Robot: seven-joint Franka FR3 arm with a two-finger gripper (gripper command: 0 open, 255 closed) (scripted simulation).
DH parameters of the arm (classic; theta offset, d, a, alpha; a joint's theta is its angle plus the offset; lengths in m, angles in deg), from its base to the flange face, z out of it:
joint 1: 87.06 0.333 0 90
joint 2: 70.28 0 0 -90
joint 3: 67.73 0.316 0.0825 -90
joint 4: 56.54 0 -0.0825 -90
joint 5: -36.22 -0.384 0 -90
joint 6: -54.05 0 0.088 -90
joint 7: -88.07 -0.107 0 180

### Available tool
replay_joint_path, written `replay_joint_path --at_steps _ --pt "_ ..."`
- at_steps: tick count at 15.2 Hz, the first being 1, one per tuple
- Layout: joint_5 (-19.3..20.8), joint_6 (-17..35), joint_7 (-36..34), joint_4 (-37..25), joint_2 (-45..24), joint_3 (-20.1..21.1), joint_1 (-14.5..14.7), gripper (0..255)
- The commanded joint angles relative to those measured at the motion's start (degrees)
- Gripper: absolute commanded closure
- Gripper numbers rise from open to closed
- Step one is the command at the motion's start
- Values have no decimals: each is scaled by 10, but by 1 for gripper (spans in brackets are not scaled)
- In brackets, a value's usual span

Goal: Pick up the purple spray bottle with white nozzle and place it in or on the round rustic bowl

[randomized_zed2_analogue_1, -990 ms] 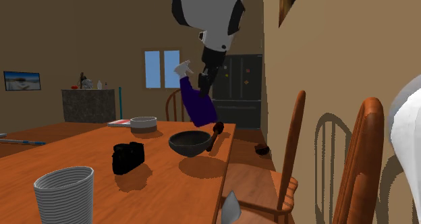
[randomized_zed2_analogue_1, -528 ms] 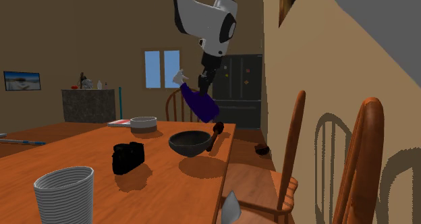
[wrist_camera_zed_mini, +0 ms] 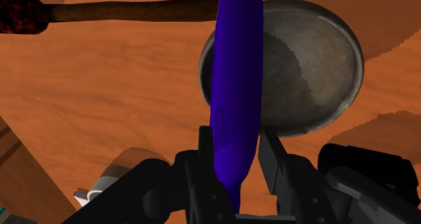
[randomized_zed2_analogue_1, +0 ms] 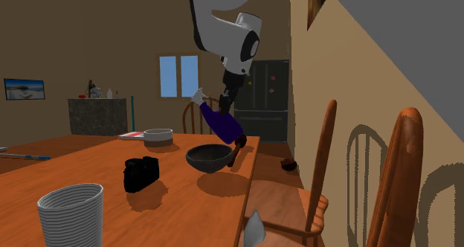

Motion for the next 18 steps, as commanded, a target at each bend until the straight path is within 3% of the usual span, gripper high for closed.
replay_joint_path --at_steps 1,12,13,18 --pt "-7 11 7 9 -4 4 0 255" --pt "-20 30 21 22 -13 14 -3 255" --pt "-20 30 21 22 -13 14 -3 0" --pt "-20 30 21 22 -13 14 -3 0"
